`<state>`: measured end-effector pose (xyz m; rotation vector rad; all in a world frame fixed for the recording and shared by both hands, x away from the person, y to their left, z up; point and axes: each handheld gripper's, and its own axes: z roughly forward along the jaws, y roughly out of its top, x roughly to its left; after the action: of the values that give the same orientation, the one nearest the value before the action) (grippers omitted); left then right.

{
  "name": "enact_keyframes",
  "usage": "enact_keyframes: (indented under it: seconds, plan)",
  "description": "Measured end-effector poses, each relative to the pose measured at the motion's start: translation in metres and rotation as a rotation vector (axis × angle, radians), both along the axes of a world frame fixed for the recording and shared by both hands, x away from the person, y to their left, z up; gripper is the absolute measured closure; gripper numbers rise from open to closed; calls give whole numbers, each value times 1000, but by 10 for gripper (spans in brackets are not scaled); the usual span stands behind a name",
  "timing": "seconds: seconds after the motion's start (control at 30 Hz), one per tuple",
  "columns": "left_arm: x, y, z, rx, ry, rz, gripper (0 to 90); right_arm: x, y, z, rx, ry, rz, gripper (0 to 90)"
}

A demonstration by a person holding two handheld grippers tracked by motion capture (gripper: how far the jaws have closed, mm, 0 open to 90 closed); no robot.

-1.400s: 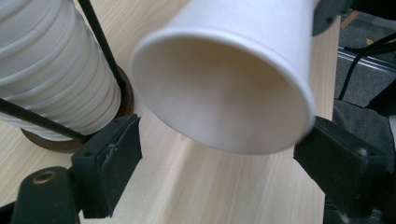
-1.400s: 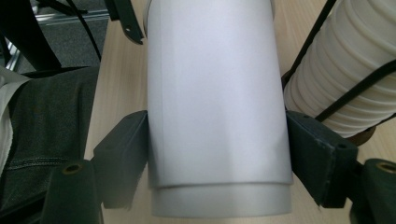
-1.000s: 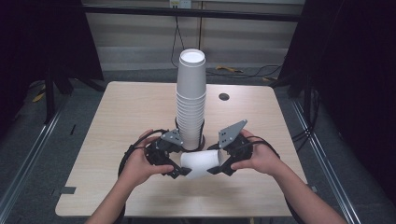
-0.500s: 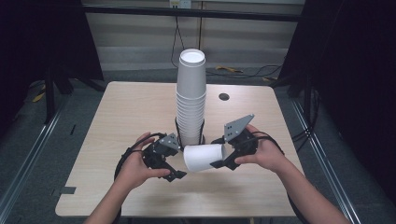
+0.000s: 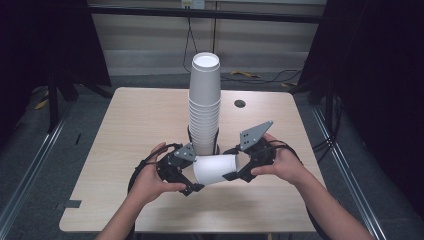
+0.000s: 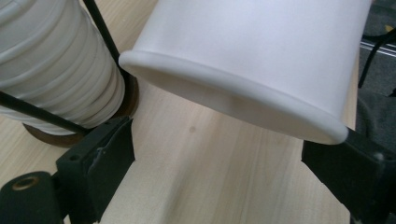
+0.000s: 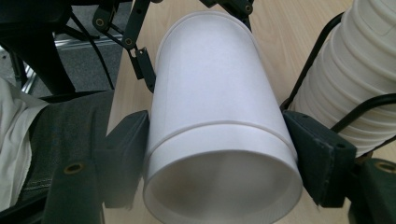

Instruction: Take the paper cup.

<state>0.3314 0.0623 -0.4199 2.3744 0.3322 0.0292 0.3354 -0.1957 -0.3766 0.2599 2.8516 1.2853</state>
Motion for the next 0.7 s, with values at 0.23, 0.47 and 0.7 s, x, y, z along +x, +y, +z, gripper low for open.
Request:
enact_keyframes:
  seconds: [0.23,0.47,0.7]
  plan:
    - [1,-2,0,11,-12,-14,17,-1,1,0,-4,8,10,257]
    - [1,-2,1,-2,-38,-28,0,0,1,0,-1,11,17,257]
    - [1,-1,5,-39,-29,-44,23,0,4,-1,5,13,28,258]
